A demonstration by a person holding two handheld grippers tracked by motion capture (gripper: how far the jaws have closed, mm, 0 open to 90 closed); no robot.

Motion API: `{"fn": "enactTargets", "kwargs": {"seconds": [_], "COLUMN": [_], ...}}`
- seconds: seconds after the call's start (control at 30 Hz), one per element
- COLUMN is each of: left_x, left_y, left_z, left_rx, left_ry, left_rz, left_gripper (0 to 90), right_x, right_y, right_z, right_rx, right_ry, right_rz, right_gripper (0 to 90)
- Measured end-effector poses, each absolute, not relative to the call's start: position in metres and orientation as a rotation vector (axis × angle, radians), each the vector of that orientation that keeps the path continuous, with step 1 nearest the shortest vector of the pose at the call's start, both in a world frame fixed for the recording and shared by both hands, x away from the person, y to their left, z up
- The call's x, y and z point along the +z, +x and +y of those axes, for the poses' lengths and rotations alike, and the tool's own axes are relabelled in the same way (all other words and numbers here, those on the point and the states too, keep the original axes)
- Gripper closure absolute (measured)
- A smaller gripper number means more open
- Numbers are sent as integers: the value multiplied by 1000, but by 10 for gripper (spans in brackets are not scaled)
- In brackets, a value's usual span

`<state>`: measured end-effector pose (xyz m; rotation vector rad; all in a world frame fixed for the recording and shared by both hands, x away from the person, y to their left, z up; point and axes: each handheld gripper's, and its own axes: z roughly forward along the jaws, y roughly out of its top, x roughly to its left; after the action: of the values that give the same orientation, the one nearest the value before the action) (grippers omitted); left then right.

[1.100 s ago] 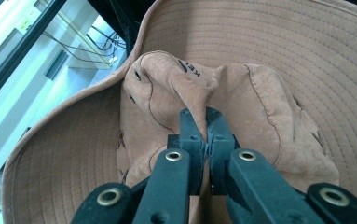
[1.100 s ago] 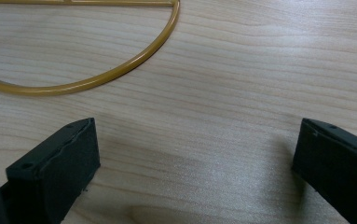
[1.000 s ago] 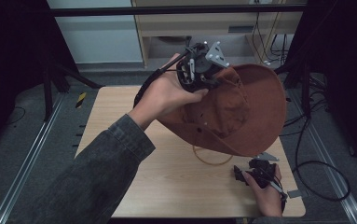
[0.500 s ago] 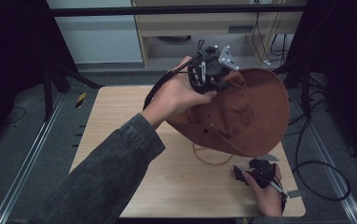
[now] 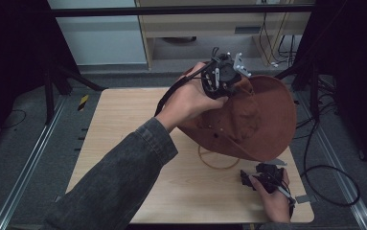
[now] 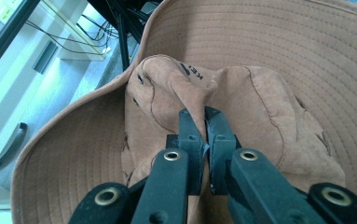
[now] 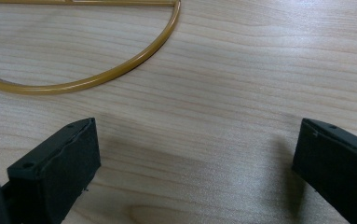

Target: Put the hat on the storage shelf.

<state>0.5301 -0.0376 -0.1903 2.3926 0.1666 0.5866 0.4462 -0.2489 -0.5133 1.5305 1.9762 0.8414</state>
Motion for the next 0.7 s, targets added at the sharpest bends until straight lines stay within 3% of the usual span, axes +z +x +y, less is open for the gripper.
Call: {"fn": "enactTargets", "kwargs": {"seconds": [0.7], "left_x": [-215], "left_y": [546], "left_z": [-44], "left_rx": [571], "left_ry": [2411], "left_rz": [202], "left_gripper": [850], "right_x": [-513], "right_y": [446], "right_z": [-249], "right_rx": [841], "right_ry": [1533], "right_rz": [1976], "right_gripper": [6]}}
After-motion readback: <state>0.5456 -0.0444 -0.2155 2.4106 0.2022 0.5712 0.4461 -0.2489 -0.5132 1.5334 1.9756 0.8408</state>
